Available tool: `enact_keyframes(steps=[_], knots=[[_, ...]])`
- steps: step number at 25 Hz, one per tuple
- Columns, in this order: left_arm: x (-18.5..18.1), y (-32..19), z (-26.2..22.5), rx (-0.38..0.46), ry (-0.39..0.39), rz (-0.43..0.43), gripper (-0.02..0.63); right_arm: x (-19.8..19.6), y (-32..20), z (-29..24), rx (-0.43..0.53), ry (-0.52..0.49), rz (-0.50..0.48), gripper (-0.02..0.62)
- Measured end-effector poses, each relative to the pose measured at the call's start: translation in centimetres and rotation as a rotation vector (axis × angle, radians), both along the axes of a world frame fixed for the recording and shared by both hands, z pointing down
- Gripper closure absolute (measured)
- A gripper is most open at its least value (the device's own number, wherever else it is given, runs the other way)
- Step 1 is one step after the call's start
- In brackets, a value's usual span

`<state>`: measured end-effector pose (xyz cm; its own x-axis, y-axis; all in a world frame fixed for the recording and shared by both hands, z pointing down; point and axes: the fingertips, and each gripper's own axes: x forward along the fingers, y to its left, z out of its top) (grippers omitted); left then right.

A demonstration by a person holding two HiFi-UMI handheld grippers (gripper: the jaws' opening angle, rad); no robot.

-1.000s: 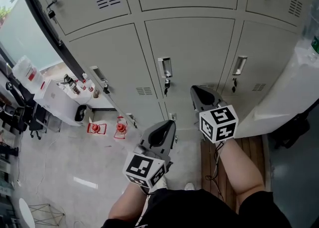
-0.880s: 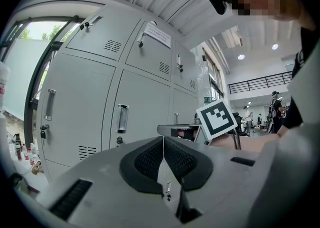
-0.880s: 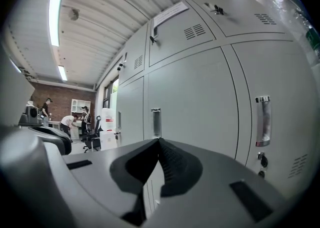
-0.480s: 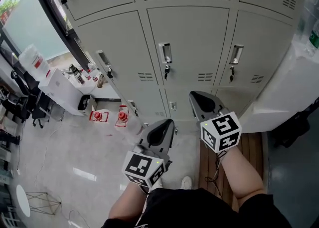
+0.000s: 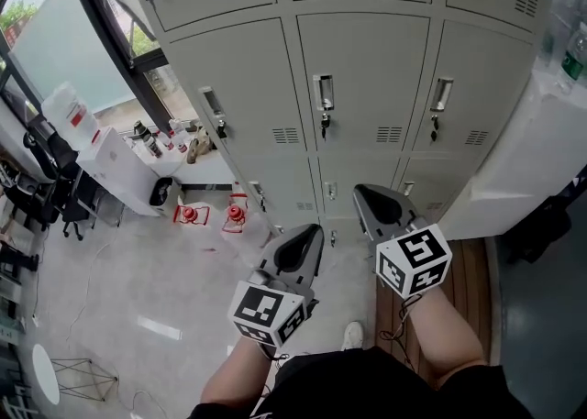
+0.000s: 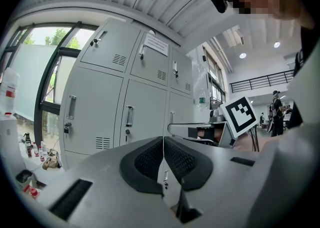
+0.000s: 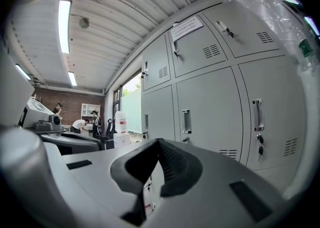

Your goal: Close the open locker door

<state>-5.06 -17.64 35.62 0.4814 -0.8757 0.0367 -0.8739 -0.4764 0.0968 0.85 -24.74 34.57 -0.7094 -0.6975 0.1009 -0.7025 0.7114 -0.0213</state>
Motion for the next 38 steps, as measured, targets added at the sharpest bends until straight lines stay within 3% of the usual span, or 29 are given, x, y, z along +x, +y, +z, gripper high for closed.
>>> enact_keyframes(steps=[17, 25, 38], knots=[[-5.1, 9.5, 1.4, -0.016, 0.036, 0.131, 0.586, -4.3, 12.5, 1.6, -0.028, 0.009, 0.118, 0.541], [-6.9, 11.7, 2.0, -0.018, 0.054, 0.151, 0.586, -6.5, 15.2, 2.3, -0.035, 0.023, 0.129, 0.541], [-6.5, 13.7, 1.7, 0.000, 0.044, 0.180, 0.586, -5.7, 17.8, 2.2, -0.019, 0.013, 0.162, 0.543]])
